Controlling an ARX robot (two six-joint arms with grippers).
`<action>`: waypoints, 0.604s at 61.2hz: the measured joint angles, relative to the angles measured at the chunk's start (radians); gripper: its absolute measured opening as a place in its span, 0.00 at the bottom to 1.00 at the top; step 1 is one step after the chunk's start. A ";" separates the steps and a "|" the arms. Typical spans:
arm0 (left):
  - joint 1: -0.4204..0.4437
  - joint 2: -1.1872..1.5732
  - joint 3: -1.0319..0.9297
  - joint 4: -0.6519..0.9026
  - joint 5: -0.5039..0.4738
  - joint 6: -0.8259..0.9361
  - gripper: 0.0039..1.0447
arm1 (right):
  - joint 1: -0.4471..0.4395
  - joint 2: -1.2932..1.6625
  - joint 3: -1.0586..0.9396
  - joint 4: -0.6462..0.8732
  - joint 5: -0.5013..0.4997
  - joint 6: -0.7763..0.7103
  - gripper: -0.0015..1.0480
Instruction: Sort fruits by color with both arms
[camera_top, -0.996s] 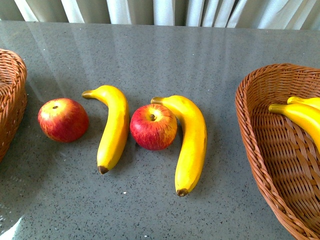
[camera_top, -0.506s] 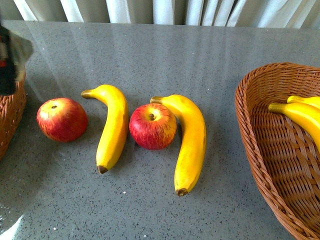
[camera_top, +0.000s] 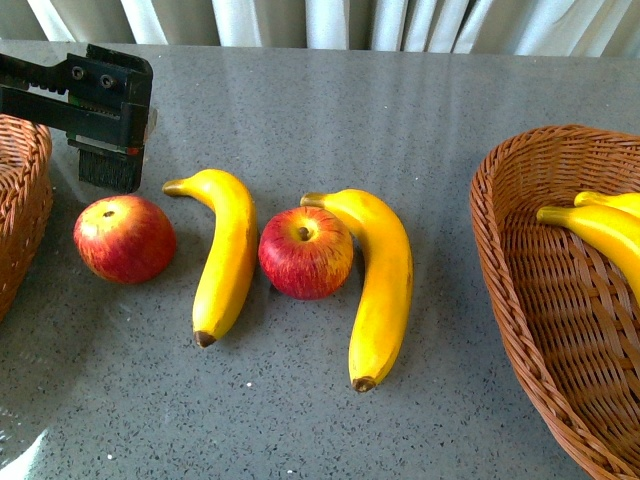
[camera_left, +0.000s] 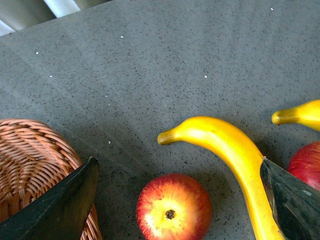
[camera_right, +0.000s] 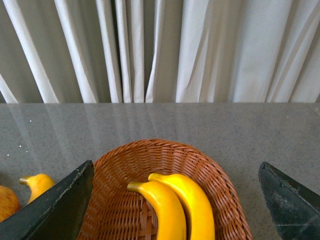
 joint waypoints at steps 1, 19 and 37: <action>0.003 0.005 0.003 0.000 0.008 0.007 0.91 | 0.000 0.000 0.000 0.000 0.000 0.000 0.91; 0.082 0.102 0.065 -0.112 0.180 0.263 0.91 | 0.000 0.000 0.000 0.000 0.000 0.000 0.91; 0.153 0.159 0.158 -0.325 0.269 0.599 0.91 | 0.000 0.000 0.000 0.000 0.000 0.000 0.91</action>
